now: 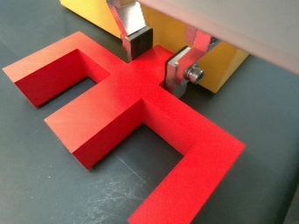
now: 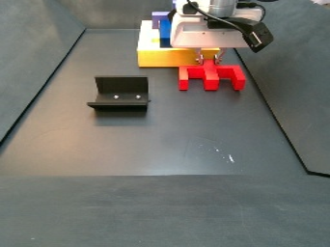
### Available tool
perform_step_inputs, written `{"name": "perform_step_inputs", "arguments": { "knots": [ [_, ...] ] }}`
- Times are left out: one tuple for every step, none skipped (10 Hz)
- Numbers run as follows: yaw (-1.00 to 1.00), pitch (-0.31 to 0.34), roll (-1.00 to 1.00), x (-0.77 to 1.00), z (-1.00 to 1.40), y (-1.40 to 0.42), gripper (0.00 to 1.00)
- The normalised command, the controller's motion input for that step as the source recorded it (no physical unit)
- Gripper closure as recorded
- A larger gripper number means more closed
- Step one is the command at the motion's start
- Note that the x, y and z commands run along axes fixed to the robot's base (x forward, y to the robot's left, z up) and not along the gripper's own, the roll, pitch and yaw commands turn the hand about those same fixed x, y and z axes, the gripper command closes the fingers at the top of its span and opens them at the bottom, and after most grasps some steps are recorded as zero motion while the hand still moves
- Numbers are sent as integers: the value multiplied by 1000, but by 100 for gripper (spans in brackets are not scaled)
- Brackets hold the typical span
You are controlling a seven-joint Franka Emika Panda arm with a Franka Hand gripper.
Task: Pick up the red object. Move up. Place the red object on the fixture. Regrasp the red object. Move to above the board. Insert the red object.
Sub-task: Pick up the red object, then move up.
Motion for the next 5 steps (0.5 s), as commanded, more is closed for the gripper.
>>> {"name": "perform_step_inputs", "arguments": {
  "knots": [
    [0,0,0,0,0,0,100],
    [0,0,0,0,0,0,100],
    [0,0,0,0,0,0,100],
    [0,0,0,0,0,0,100],
    [0,0,0,0,833,0,100]
  ]
}}
